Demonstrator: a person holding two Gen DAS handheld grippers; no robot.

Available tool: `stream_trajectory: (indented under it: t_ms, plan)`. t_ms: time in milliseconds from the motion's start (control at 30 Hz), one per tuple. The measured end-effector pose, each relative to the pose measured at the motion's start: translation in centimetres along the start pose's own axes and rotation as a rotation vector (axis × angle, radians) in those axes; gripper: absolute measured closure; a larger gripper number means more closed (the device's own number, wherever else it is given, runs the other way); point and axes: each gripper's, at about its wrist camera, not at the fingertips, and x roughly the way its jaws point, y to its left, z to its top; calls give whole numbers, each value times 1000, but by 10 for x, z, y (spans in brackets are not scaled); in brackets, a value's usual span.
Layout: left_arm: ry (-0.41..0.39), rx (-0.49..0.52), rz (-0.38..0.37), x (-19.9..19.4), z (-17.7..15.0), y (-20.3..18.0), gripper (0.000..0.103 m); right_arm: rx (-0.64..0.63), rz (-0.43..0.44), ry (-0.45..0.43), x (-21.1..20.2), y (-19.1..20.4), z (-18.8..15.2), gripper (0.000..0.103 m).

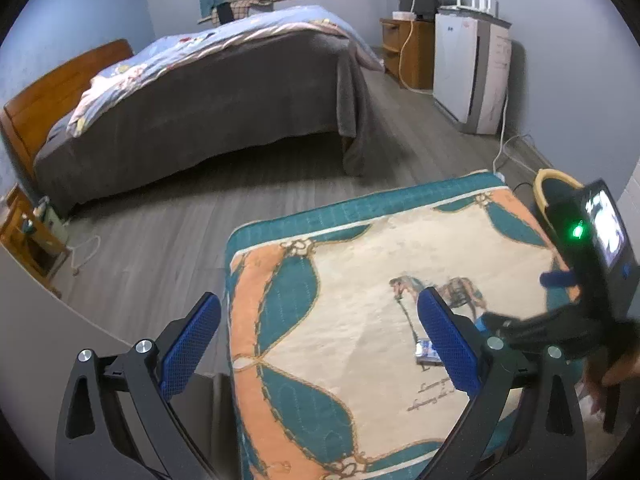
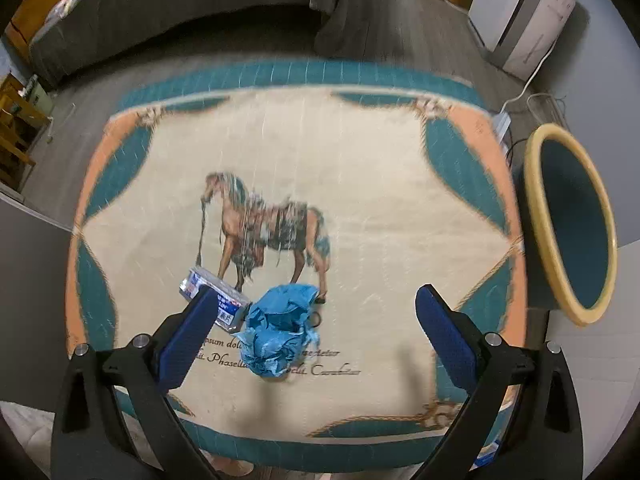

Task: Collect trash
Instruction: 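Move both open tools back over the cushion toward the glove and blister pack, then grasp the COLTALIN blister pack with the left tool while the right tool grasps the blue glove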

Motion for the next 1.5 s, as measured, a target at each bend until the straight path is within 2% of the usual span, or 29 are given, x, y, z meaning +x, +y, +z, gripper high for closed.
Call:
stream_trajectory:
  t_ms: [167, 233, 267, 333, 500, 667, 1000, 1067, 1100, 1167, 1233, 1300, 1400, 1467, 1500]
  plan:
    - [32, -2, -1, 12, 0, 1, 5, 3, 49, 86, 26, 9, -8, 32]
    - [44, -2, -13, 16, 0, -1, 5, 19, 100, 126, 34, 9, -11, 58]
    - [54, -6, -21, 18, -1, -2, 5, 17, 109, 140, 36, 9, -11, 66]
    - [83, -23, -48, 25, -4, -5, 5, 18, 113, 145, 35, 6, -12, 73]
    - [176, -43, -94, 50, -16, -27, 5, 69, 94, 99, 20, -17, -1, 74]
    - [224, 59, -84, 70, -31, -64, 5, 104, 4, 67, 12, -44, 5, 74]
    - [331, 134, -161, 110, -63, -110, 9, 147, 3, 89, 20, -64, 9, 74]
    - [350, 114, -174, 117, -68, -111, 16, 149, 29, 99, 24, -62, 9, 73]
    - [364, 100, -187, 121, -68, -110, 23, 147, 40, 104, 26, -60, 9, 73]
    - [379, 89, -197, 126, -71, -110, 27, 134, 39, 119, 32, -60, 12, 68]
    - [365, 106, -193, 125, -70, -111, 32, 123, 31, 127, 35, -58, 13, 56]
    - [358, 97, -199, 125, -70, -111, 36, 127, 30, 124, 36, -55, 14, 51]
    - [348, 91, -194, 124, -68, -110, 43, 141, 26, 123, 38, -56, 14, 51]
    - [342, 91, -195, 124, -68, -109, 44, 131, 28, 130, 42, -59, 17, 54]
    - [341, 95, -194, 126, -66, -109, 44, 119, 29, 135, 42, -57, 14, 65]
